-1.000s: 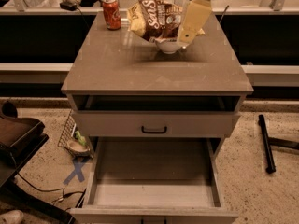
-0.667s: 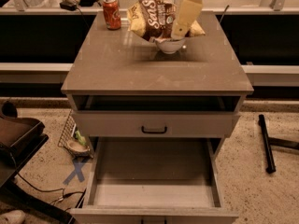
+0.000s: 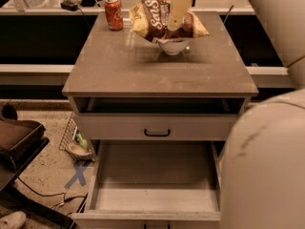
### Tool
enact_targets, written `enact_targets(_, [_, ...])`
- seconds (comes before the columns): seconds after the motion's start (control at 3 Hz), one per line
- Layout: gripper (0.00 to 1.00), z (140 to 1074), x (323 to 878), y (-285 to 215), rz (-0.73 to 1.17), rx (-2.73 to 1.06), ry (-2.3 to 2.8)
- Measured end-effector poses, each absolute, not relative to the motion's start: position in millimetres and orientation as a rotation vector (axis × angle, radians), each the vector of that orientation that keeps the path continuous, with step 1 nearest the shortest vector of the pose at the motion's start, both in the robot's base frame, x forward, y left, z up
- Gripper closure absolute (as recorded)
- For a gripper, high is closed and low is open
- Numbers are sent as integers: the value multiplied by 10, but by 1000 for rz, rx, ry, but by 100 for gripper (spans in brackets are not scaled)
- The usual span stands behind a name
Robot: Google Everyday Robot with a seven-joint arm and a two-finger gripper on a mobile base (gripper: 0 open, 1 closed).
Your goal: Pick brown chip bag from white bowl and place on counter
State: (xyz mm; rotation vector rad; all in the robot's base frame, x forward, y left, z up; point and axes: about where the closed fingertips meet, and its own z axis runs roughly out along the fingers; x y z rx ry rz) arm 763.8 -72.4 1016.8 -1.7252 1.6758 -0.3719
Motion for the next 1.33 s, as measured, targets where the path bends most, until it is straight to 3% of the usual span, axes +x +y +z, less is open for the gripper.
enact_targets(1.0, [0,9878,8075,-702,-309,-1754,1695])
enact_targets(1.33, [2,9442,8108,-677,-145,-1773,1742])
